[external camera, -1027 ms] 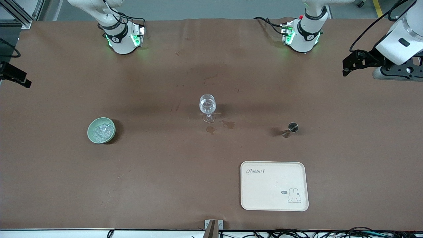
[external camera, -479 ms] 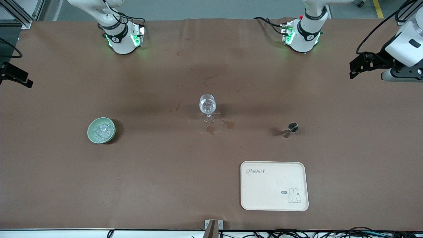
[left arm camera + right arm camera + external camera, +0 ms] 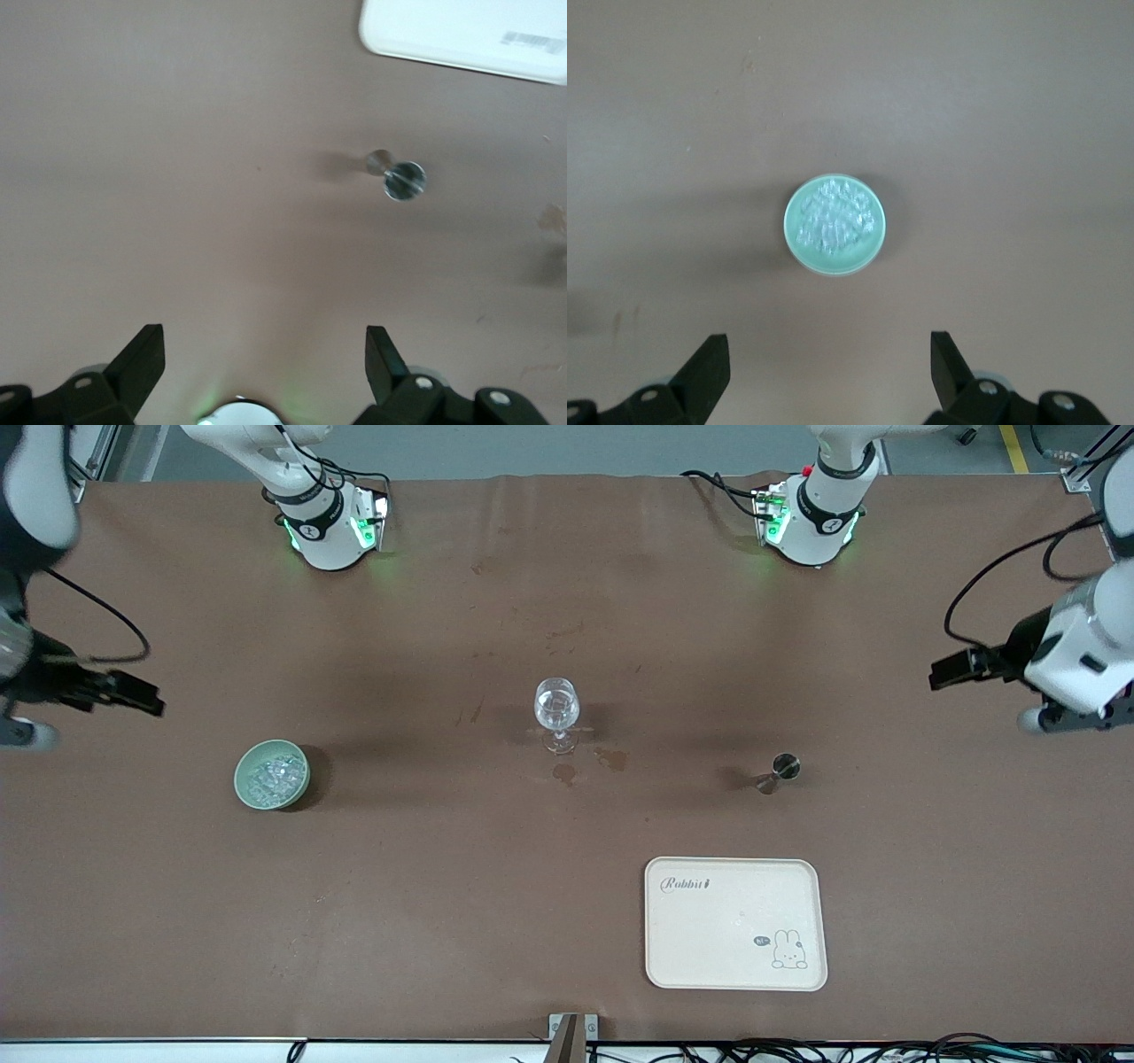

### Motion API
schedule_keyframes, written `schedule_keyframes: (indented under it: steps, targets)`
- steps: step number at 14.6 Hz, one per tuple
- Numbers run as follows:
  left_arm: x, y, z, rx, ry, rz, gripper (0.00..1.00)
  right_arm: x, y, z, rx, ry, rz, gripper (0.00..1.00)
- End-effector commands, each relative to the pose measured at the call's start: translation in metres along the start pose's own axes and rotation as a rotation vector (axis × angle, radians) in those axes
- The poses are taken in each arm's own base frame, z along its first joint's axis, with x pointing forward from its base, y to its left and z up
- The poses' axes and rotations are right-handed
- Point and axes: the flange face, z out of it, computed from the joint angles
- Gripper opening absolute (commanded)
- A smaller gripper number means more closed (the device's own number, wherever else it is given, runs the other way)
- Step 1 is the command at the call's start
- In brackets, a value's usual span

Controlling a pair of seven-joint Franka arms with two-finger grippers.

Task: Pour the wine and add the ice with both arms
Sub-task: 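Reach the right gripper to the ice bowl while the left gripper reaches the jigger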

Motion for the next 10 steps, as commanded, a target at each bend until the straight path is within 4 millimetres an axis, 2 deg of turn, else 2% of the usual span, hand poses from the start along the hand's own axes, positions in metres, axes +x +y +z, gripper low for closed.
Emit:
schedule_keyframes:
  steps: [1, 3, 6, 10]
  targets:
    - [0.032, -0.009, 0.033, -0.097, -0.069, -0.123, 1.00, 0.000, -0.005, 0.064, 0.014, 0.015, -0.015, 1.00]
    - [0.053, -0.031, 0.064, -0.174, -0.143, -0.233, 1.00, -0.002, -0.011, 0.106, 0.011, 0.034, -0.027, 1.00]
    - [0.081, -0.029, 0.120, -0.222, -0.237, -0.395, 1.00, -0.003, -0.013, 0.163, 0.006, 0.046, -0.076, 1.00]
    - [0.110, -0.019, 0.193, -0.326, -0.381, -0.602, 0.95, -0.011, -0.008, 0.221, -0.001, 0.082, -0.103, 1.00]
